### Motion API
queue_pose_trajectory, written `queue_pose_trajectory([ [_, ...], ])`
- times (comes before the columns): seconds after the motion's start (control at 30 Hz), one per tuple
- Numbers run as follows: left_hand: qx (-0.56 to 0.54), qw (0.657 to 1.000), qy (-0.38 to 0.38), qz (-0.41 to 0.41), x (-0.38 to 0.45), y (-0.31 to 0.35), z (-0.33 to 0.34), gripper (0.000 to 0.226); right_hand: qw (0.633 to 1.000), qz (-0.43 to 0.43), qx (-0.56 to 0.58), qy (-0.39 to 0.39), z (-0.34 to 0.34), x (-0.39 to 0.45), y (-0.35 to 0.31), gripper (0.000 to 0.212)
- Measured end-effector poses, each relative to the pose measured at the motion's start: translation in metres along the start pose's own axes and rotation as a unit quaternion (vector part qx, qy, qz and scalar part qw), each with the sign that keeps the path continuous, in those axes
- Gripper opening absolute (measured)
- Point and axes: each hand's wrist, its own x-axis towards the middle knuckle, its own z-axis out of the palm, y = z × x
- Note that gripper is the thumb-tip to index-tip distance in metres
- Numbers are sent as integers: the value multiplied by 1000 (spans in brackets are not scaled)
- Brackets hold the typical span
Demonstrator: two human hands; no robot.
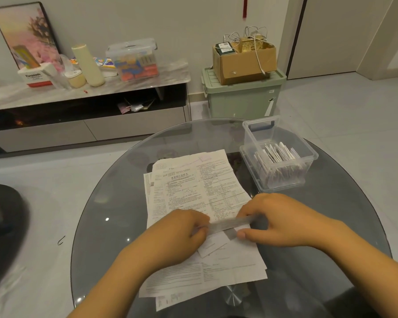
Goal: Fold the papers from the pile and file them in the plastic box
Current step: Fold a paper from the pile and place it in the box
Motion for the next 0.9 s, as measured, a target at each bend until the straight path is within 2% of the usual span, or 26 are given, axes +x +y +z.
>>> queue_pose_trajectory([
  [0.13, -54, 999, -4, -4, -3, -1, -8, 33, 999, 26, 46, 12, 2, 1, 3, 53],
  [0.27, -123, 992, -13, -5, -7, -2, -23, 43, 983, 47, 173, 38, -3, 1, 2, 45],
  [0.4, -204, 978, 11, -40, -4, -15, -29, 45, 940, 85, 308, 115, -3, 5, -2, 16],
  [0.47, -237, 969, 37, -64, -1, -19, -29, 48, 918, 114, 358, 126, -1, 8, -1, 18],
  [0.53, -242, 962, 85, -90, 2, -21, -26, 42, 911, 135, 373, 114, 3, 11, 0, 16],
  [0.67, -272, 935, 188, -124, 8, -21, -24, 8, 926, 176, 305, 134, 12, 17, 3, 14],
  [0.73, -280, 930, 194, -137, 9, -22, -24, 24, 930, 190, 277, 147, 18, 19, 2, 22],
  [0.9, -206, 955, 147, -154, 12, -22, -15, 102, 938, 208, 228, 157, 27, 22, 1, 40],
])
